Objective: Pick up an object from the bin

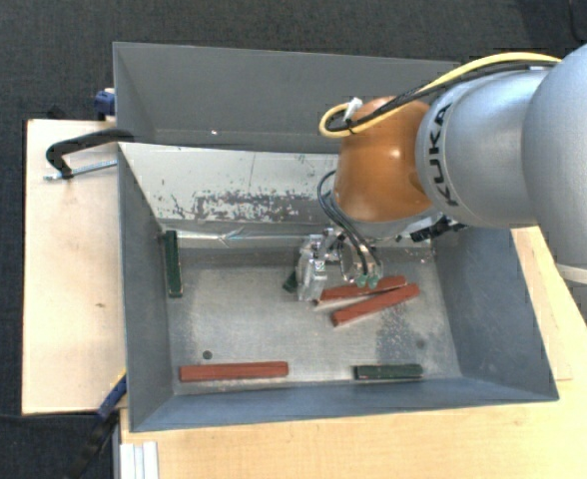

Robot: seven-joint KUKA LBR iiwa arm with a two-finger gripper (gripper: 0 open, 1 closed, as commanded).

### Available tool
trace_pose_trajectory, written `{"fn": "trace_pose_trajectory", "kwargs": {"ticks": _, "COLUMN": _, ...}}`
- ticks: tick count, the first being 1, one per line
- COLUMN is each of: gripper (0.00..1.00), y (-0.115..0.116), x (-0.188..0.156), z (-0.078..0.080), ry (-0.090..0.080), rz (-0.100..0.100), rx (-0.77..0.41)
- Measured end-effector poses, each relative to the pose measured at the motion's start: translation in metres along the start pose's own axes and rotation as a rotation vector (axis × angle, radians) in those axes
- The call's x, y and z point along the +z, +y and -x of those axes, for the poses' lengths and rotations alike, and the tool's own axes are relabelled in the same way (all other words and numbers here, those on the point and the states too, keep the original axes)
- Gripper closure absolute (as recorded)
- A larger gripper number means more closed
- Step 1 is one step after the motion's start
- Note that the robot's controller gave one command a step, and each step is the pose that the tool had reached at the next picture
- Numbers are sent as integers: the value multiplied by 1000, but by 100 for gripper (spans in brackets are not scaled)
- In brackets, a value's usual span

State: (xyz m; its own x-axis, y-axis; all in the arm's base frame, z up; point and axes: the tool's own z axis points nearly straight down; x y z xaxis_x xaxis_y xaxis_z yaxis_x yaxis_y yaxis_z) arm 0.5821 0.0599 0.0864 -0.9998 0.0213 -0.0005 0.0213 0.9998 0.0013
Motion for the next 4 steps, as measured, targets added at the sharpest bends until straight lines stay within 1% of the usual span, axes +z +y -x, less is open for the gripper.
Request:
{"fn": "trace_pose_trajectory", "kwargs": {"ticks": 1, "gripper": 100, "y": 0, "x": 0, "z": 0, "ry": 0, "rz": 0, "rx": 0}}
{"fn": "trace_pose_trajectory", "kwargs": {"ticks": 2, "gripper": 0, "y": -8, "x": 15, "z": 14, "ry": -5, "rz": 0, "rx": -254}}
{"fn": "trace_pose_trajectory", "kwargs": {"ticks": 3, "gripper": 0, "y": -8, "x": 15, "z": 15, "ry": -5, "rz": 1, "rx": -252}}
{"fn": "trace_pose_trajectory", "kwargs": {"ticks": 4, "gripper": 0, "y": -55, "x": -14, "z": 19, "ry": -6, "rz": 0, "rx": -317}}
